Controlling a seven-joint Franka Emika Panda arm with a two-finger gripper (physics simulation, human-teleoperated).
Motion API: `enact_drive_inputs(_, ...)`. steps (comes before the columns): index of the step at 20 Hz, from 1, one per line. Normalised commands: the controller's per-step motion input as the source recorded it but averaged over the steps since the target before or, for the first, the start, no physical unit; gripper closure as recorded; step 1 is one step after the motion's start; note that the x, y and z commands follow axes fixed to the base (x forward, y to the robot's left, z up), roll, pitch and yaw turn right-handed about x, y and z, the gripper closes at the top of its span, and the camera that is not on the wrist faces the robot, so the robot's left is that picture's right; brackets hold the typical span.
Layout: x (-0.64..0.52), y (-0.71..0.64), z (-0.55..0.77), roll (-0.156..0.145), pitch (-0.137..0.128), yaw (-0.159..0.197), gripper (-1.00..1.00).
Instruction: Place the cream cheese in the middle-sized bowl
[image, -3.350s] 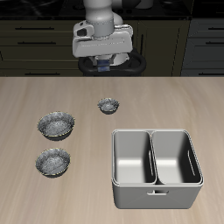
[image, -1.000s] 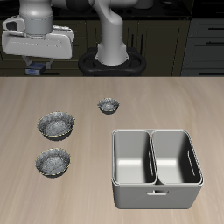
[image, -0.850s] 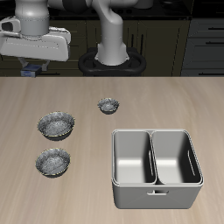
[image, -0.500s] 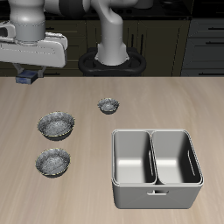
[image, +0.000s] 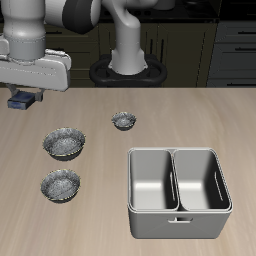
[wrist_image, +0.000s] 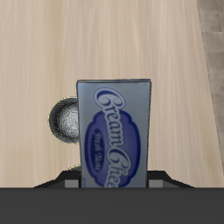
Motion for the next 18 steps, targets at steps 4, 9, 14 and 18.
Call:
enact_drive_inputs(4,0.33,0.02,-0.06,-0.004,0.008,-0.010,1.00)
enact_drive_inputs(9,0.17,0.18,0.03,0.056,-0.002,-0.024,1.00)
enact_drive_inputs(14,0.12,0.19,0.13,0.070,-0.028,-0.009,1.00)
enact_drive_inputs(18,0.10,0.09,-0.02,0.018,-0.005,-0.008,1.00)
